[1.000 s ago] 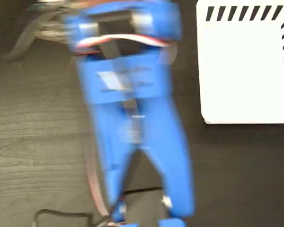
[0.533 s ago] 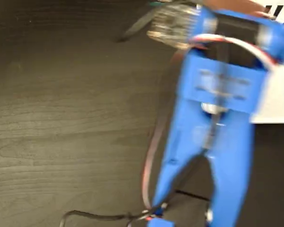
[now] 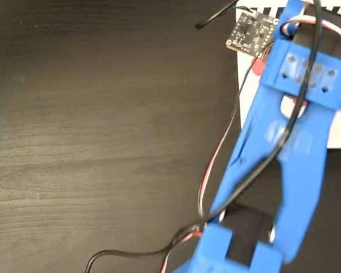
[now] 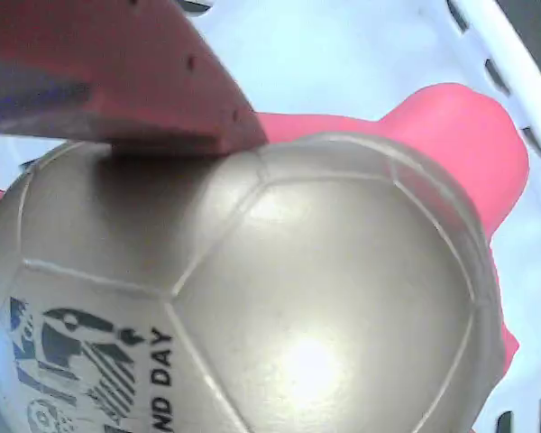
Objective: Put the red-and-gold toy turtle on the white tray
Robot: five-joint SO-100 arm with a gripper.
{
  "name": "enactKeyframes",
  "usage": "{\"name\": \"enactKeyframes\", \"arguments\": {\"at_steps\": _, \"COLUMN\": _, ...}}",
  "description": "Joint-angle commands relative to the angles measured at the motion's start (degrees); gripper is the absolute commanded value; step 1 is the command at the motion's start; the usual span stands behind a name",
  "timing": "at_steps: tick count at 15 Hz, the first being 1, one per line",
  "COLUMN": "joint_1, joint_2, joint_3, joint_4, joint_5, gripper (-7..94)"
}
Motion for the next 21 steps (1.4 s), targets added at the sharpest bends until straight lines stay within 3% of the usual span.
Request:
{"name": "enactKeyframes", "arguments": {"at_steps": 1, "joint_1": 0.79, "joint_2": 1.32, "joint_3": -1.41, "joint_4": -0.7, "joint_5": 0.09, "gripper": 0}}
{"name": "enactKeyframes", "arguments": {"at_steps": 15, "joint_1": 5.1, "joint_2": -7.12, "joint_3": -10.37, "joint_4": -0.7, "joint_5": 0.7, "gripper": 1}}
{"name": "enactKeyframes", "arguments": {"at_steps": 16, "joint_1": 5.01, "joint_2": -7.38, "joint_3": -10.63, "joint_4": -0.97, "joint_5": 0.79, "gripper": 3}}
{"name": "enactKeyframes", "arguments": {"at_steps": 19, "joint_1": 4.22, "joint_2": -8.26, "joint_3": -10.55, "joint_4": -1.58, "joint_5": 0.88, "gripper": 31}}
{"name": "enactKeyframes", "arguments": {"at_steps": 21, "joint_1": 3.34, "joint_2": -8.44, "joint_3": -9.32, "joint_4": -1.76, "joint_5": 0.53, "gripper": 44}}
